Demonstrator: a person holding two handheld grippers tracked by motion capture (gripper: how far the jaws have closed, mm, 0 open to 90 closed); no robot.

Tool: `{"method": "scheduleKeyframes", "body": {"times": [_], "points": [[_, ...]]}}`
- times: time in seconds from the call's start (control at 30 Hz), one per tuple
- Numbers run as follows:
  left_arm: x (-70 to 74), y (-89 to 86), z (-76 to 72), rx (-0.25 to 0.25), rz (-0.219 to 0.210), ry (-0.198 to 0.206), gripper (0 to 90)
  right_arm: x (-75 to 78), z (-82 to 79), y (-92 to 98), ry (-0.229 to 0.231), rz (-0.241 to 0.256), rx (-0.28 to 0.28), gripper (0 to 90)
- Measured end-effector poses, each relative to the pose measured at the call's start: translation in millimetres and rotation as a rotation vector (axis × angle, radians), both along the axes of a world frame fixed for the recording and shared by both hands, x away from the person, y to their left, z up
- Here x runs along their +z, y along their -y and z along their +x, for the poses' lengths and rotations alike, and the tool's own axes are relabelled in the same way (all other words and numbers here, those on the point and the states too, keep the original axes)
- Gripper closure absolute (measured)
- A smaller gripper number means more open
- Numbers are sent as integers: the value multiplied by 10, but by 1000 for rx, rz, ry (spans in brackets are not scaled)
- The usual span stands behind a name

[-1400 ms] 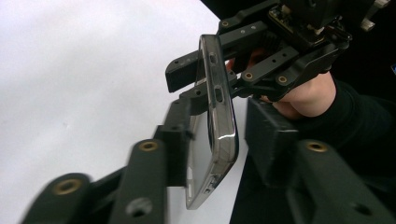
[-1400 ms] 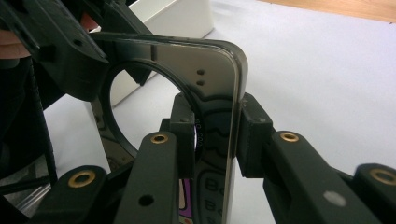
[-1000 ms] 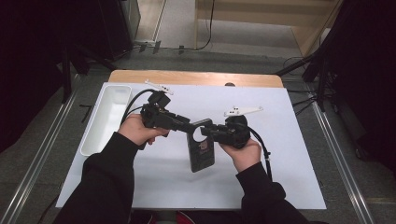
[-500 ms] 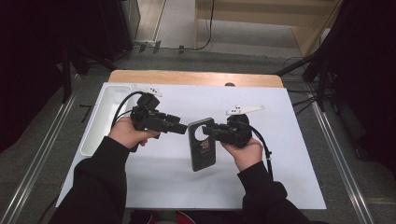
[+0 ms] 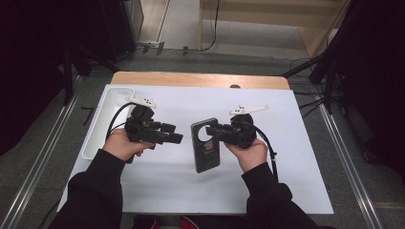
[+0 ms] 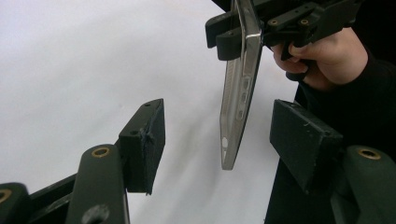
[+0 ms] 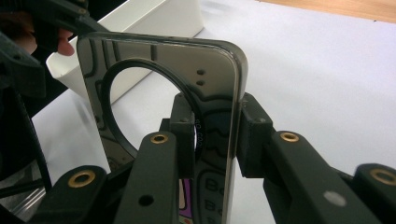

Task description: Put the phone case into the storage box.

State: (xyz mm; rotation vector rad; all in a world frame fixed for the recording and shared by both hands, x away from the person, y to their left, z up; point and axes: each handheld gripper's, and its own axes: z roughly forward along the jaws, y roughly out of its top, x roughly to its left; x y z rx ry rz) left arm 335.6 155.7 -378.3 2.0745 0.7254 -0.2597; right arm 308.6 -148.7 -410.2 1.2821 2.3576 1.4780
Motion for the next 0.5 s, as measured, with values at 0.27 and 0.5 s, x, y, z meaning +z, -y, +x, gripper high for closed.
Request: {"method": "scheduleKeyframes", "body": {"times": [0.27,0.5], "points": [[-99,-90,-79,15,2,8,356,-2,47,-42,-3,-8,-1,706],[-165,-134,-176,23,15,29,355,0,88,-75,-2,-12,-6,706]]}}
